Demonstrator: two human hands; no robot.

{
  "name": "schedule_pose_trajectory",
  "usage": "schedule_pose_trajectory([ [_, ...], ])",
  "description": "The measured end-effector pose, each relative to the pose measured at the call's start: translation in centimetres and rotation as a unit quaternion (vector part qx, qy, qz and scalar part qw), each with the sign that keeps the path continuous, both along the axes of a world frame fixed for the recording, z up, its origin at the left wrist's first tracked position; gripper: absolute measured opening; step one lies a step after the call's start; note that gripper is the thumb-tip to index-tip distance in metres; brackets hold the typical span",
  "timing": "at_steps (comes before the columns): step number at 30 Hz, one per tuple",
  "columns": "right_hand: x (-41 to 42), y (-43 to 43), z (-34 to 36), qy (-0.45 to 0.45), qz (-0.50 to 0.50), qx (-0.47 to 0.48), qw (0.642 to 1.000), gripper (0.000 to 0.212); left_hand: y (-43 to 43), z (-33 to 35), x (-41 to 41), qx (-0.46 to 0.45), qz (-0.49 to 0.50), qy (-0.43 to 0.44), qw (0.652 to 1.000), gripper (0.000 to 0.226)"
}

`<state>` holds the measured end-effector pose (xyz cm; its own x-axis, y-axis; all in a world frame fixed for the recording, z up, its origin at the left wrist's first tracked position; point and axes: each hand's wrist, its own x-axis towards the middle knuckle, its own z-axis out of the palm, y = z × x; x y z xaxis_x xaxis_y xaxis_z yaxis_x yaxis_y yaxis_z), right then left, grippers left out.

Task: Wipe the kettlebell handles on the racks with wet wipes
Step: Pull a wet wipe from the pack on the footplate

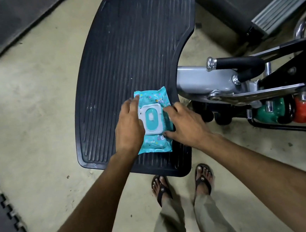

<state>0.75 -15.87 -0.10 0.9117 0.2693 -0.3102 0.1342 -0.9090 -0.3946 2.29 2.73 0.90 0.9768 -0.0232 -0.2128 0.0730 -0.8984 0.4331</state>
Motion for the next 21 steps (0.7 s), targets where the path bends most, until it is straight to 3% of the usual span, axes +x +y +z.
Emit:
schedule_pose_trajectory([
  [4,0.8,1.4,0.9,-0.06,-0.019,0.018,0.998,0.041,0.7,-1.1,-1.2,0.134,-0.122,-0.069,0.981,0.054],
  [8,2.0,3.6,0.8,-0.084,0.036,0.012,0.996,0.025,0.6,-1.8,-1.6,0.17,-0.111,-0.056,0.978,0.073],
  [21,3.7,5.0,0.7,-0.067,0.106,-0.053,0.991,0.031,0.3,-2.2,-1.0,0.201,-0.089,-0.009,0.975,0.074],
])
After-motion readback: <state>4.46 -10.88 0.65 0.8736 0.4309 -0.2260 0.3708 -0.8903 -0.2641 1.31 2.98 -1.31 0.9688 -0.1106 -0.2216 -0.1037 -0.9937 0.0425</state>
